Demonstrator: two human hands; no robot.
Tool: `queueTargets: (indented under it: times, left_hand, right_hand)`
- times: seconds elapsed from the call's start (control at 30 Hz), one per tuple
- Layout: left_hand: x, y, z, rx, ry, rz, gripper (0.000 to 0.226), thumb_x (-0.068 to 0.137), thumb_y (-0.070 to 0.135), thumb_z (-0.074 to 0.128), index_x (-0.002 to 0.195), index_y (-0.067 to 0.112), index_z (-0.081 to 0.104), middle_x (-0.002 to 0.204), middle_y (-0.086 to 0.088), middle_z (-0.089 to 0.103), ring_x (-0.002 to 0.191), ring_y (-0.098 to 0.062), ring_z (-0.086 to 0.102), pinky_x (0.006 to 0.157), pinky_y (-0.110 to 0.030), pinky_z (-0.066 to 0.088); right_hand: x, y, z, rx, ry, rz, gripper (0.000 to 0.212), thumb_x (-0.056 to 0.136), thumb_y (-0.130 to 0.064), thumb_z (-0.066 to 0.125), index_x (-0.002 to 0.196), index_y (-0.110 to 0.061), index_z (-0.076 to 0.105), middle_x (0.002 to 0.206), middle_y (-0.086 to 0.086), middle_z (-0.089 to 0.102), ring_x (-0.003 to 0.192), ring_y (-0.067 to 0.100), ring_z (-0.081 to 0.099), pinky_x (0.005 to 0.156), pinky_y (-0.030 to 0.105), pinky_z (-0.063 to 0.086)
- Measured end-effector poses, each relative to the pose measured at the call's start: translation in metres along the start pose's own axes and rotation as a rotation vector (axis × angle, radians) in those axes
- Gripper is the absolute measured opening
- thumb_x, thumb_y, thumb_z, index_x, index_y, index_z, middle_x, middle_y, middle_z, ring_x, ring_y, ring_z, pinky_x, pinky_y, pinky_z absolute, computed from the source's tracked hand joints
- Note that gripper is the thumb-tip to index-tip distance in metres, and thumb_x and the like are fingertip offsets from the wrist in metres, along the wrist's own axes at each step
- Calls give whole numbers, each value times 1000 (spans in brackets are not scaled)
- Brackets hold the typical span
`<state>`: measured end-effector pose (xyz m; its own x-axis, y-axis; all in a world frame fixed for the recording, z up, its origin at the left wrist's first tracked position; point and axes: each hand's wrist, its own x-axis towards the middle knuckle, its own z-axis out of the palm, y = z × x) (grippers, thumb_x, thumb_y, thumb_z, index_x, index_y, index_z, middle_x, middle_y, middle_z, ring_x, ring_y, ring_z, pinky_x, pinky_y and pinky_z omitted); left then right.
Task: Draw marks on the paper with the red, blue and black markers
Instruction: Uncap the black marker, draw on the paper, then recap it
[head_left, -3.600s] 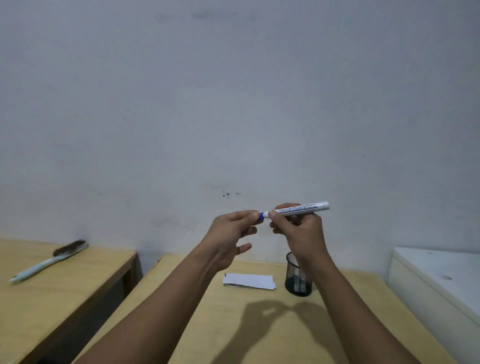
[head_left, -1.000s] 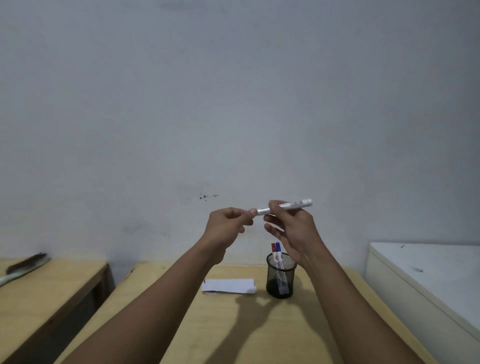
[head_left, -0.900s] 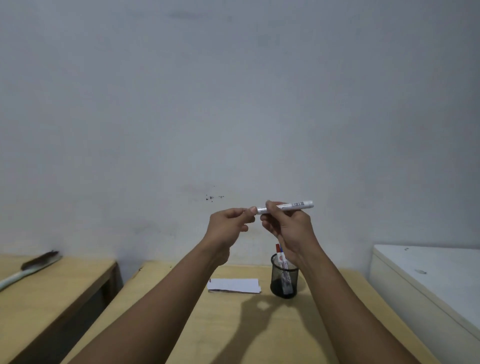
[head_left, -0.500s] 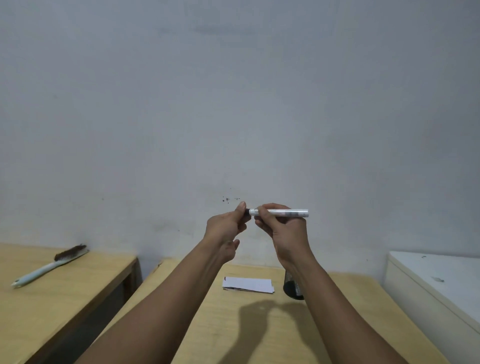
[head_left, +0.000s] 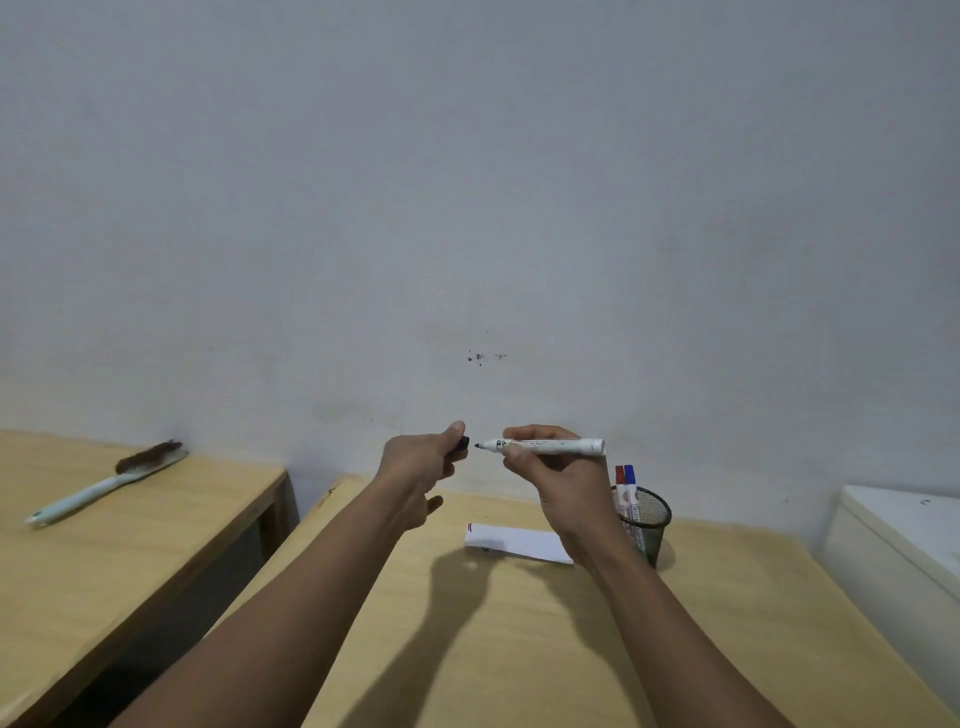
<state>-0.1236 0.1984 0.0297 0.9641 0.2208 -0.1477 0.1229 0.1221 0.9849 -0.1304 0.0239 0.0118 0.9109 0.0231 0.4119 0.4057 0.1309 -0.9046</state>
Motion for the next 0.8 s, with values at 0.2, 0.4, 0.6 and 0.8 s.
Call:
queueTargets:
  times: [0.2, 0.4, 0.6, 0.8]
  left_hand:
    - [56, -54, -22, 623, 198, 348, 15, 77, 39, 80, 79, 33, 67, 75, 18, 69, 81, -6, 65, 86, -39, 44]
    - [94, -97, -27, 939, 133, 418, 10, 81, 40, 76, 84, 34, 68, 72, 24, 63, 80, 2, 53, 77, -35, 17]
    - [122, -125, -29, 979, 95, 410, 7, 83, 45, 69, 88, 39, 66, 78, 27, 63, 101, -9, 54, 76, -29, 11]
    - [127, -133, -32, 1050, 80, 401, 33, 81, 47, 71, 111, 35, 67, 102, 17, 73, 109, -10, 58, 90, -36, 18]
  right_hand:
    - [18, 55, -5, -5, 65, 112, 21, 80, 5, 80, 99, 5, 72, 84, 9, 78, 80, 14, 74, 77, 31, 63]
    - [30, 108, -9, -91, 107, 247, 20, 84, 0, 78, 103, -6, 72, 90, 10, 78, 80, 17, 74, 74, 27, 61]
    - [45, 137, -12, -147, 71, 307, 14, 79, 3, 82, 87, -5, 74, 88, 12, 77, 83, 17, 72, 74, 30, 57]
    - [59, 157, -9, -209, 47, 316, 20, 80, 4, 80, 91, -9, 69, 92, 17, 75, 89, 29, 74, 81, 40, 60]
